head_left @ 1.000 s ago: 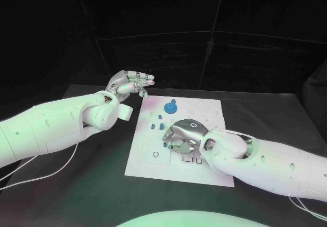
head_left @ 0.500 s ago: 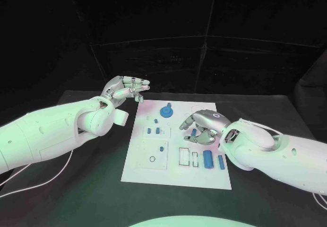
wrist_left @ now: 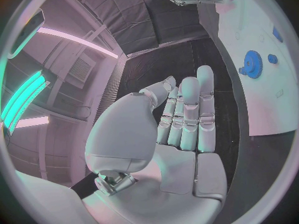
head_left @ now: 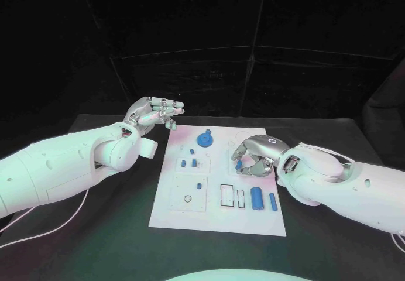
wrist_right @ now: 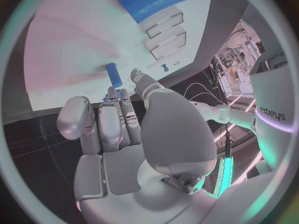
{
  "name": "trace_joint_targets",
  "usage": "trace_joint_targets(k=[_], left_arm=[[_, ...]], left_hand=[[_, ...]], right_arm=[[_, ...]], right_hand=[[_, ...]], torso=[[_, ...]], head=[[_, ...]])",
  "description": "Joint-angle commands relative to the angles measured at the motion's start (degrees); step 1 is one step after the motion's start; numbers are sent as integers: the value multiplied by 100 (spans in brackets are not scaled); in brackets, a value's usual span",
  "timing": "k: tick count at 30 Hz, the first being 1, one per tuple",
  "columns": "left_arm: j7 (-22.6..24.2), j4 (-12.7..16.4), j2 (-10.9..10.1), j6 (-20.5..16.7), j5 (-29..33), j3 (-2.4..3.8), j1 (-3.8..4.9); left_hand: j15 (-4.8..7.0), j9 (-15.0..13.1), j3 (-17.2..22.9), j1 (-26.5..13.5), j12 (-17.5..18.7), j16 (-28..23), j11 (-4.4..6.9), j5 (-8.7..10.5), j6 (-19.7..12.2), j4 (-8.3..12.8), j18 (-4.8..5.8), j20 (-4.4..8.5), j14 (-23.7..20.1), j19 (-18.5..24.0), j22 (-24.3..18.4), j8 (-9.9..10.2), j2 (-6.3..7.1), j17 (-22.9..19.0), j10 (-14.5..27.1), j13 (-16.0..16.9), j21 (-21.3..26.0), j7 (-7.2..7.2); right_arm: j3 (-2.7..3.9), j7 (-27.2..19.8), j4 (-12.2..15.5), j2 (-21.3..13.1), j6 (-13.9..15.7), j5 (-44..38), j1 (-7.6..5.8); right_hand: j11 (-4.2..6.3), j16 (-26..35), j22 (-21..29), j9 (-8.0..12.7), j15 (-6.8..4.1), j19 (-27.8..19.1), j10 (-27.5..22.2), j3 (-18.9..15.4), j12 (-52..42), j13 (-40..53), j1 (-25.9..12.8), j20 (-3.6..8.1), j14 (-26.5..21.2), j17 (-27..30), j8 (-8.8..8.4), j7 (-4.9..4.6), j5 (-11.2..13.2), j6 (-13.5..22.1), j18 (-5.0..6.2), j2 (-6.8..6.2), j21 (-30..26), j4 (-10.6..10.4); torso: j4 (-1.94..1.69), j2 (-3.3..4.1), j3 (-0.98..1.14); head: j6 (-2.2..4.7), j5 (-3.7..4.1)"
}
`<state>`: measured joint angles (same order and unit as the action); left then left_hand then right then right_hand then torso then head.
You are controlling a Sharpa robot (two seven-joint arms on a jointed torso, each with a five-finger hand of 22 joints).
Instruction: Assemble the parts on the task board
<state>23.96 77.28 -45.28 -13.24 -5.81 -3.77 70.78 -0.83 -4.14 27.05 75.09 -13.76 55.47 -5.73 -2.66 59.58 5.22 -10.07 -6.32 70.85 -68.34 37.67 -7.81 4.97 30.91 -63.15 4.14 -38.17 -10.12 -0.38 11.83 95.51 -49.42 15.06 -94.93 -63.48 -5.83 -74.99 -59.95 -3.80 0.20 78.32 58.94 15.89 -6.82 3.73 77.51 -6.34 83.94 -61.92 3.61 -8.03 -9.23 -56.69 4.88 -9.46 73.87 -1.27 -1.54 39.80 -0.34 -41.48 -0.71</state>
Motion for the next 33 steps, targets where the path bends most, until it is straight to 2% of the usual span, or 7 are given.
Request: trace_joint_targets(k=[1,4,7,11,18,27,33], left_arm=[[10,0,3,86,20,2,10],[8,-2,1,89,20,2,10],[5,-4,-2,91,20,1,10],[0,-7,-4,94,20,1,10],[-7,-14,-4,105,20,-1,9],[-14,-20,1,117,20,-3,9],[-21,-18,0,123,20,-4,9]], left_hand=[[1,5,-26,11,-20,-20,-15,-16,-15,6,-38,-10,-48,47,-9,-19,-50,-9,35,9,31,-3],[1,5,-26,11,-20,-20,-15,-16,-15,6,-38,-10,-48,47,-9,-19,-50,-9,35,9,31,-3],[1,5,-26,11,-20,-20,-15,-16,-15,6,-38,-10,-48,47,-9,-19,-50,-9,35,9,31,-3],[1,5,-26,11,-20,-20,-15,-16,-15,6,-38,-10,-48,47,-9,-19,-50,-9,35,9,31,-3],[1,2,-31,13,-35,-19,-13,-16,-7,8,-38,-11,-51,47,-13,-28,-57,-17,30,12,38,0],[1,1,-36,8,-40,-18,-14,-16,-6,4,-38,-11,-52,47,-16,-30,-61,-21,30,13,40,-1],[1,1,-36,8,-40,-18,-14,-16,-6,4,-38,-11,-52,47,-16,-30,-61,-21,30,13,40,-1]], right_arm=[[4,130,-30,35,-330,-187,-13],[4,153,-41,54,-342,-203,-13],[4,195,-56,63,-301,-259,-13],[4,223,-79,67,-275,-293,-13],[4,215,-86,90,-244,-315,-13],[4,204,-118,133,-165,-324,-12],[4,310,-127,142,-20,-490,-12]], right_hand=[[33,26,9,-12,21,-31,24,-62,-87,14,67,-5,120,12,22,-7,-4,-54,94,83,-20,8],[53,27,11,-16,6,-24,111,-60,-165,17,115,6,120,19,32,-4,1,-110,94,154,-23,12],[63,23,6,-19,-8,-10,176,30,-224,1,208,21,124,23,42,-20,186,-202,91,266,-22,27],[66,16,2,-20,-10,-1,221,137,-247,-9,272,26,128,18,46,-26,266,-264,90,330,-20,42],[87,3,-22,-21,-26,20,375,354,-289,-12,322,41,135,12,52,-27,347,-383,86,379,-6,50],[195,-42,-102,-53,-112,69,855,722,-370,21,348,121,156,-29,141,33,475,-720,73,435,45,61],[290,-77,-391,-96,-191,195,1180,954,-424,75,492,199,171,-66,253,95,610,-991,19,536,215,187]], torso=[[4,1,-1],[4,1,-1],[3,1,1],[3,-1,1],[8,2,6],[8,0,0],[3,-1,-2]], head=[[-5,-14],[-10,-15],[-12,-13],[-7,-10],[-15,-13],[-35,8],[-49,11]])
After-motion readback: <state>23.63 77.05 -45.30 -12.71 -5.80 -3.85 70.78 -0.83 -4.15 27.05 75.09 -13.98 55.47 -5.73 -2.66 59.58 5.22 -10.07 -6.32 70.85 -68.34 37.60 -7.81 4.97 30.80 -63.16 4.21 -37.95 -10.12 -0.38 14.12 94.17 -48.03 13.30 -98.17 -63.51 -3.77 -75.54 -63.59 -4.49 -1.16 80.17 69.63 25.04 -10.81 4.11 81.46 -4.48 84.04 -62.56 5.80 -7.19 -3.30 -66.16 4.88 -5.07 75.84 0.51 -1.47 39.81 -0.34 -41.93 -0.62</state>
